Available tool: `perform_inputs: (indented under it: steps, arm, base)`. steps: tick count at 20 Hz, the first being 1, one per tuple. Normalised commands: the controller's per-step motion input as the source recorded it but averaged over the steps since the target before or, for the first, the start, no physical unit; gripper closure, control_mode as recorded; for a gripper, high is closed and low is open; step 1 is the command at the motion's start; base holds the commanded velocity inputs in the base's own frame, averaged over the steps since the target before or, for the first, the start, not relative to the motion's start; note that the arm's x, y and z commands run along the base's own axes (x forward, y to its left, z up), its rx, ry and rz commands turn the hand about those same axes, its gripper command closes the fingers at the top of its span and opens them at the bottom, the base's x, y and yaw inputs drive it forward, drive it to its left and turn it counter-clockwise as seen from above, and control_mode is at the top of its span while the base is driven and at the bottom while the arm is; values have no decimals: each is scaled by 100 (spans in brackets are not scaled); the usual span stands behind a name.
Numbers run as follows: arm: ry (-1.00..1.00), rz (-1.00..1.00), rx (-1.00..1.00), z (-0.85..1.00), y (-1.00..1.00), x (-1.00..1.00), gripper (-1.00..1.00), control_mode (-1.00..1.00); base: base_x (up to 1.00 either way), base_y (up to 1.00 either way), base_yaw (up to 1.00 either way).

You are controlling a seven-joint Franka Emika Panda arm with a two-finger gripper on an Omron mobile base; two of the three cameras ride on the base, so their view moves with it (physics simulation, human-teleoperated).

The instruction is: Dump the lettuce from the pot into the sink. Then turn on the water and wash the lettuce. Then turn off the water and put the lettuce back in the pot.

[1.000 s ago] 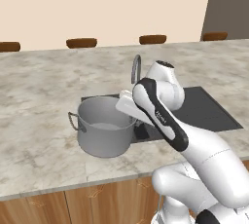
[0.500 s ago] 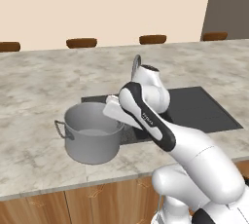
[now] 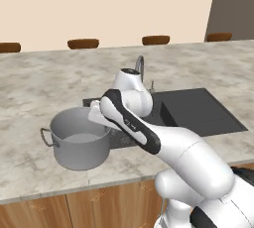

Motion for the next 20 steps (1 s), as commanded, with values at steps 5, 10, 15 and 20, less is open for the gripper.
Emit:
perform_inputs:
  steps: [5,10,15,20]
  arm:
    - [0,0,-3,-14,44,28,100,-100]
    - [0,0,-1,-11,44,1,100,-100]
    - [0,0,0,-26,33,2,100,-100]
    - [-7,0,-1,-52,13,2,100,-100]
  base:
    - [0,0,0]
    - [0,0,0]
    - [0,0,0]
    - [0,0,0]
